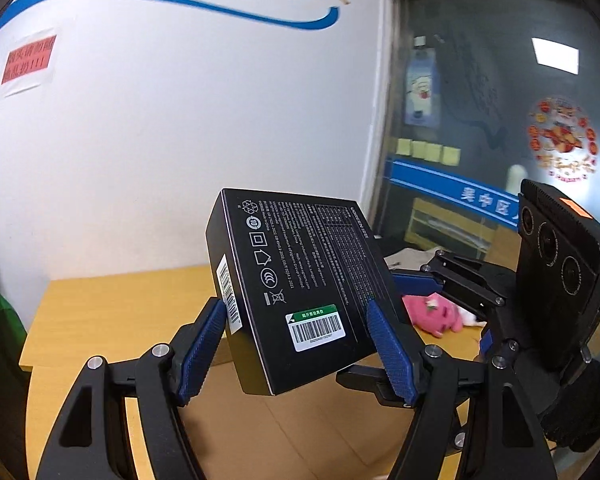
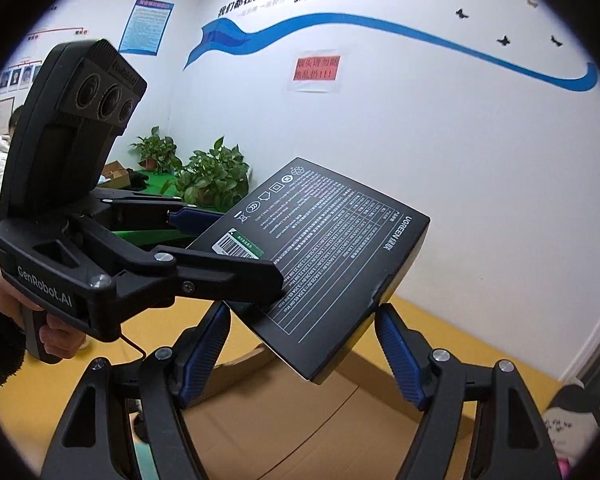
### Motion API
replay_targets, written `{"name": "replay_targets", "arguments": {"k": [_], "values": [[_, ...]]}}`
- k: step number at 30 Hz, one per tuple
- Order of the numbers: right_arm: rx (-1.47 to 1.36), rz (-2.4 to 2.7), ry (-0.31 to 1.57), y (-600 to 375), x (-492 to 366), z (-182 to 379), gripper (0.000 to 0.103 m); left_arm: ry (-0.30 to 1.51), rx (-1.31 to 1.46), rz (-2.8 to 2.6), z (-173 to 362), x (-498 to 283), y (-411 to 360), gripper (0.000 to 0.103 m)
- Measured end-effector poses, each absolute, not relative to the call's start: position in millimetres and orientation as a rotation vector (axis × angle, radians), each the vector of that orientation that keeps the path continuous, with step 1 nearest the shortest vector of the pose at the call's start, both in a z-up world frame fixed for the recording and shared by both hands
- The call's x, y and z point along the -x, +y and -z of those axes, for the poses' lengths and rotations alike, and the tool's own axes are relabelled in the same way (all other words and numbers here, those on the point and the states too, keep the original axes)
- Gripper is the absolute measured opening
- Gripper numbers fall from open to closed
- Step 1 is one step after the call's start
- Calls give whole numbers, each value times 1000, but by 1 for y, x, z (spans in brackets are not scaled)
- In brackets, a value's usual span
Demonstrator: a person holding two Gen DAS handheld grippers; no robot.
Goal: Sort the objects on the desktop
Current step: 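Carry the black box over the cardboard box and lower it inside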
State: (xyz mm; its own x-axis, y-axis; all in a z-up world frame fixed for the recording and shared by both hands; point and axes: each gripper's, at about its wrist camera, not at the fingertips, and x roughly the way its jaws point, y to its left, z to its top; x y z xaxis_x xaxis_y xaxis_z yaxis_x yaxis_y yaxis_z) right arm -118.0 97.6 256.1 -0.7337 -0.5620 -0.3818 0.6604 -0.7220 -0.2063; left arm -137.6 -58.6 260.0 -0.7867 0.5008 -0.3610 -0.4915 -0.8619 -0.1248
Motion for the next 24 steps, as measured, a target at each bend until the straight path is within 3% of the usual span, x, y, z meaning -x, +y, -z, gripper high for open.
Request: {"name": "replay_targets", "arguments": {"k": [6,17,24], "values": [[-472,2352,400,81,191,-227,75,-76,652,-2544,-220,204,-74,76],[-817,2224,287,59,287,-97,76,-235,1097,-2449,-85,295,-86,76],[-995,2125,252,43,310,-29,76,-233,1310,-2426,-30,320,-86,76]]}}
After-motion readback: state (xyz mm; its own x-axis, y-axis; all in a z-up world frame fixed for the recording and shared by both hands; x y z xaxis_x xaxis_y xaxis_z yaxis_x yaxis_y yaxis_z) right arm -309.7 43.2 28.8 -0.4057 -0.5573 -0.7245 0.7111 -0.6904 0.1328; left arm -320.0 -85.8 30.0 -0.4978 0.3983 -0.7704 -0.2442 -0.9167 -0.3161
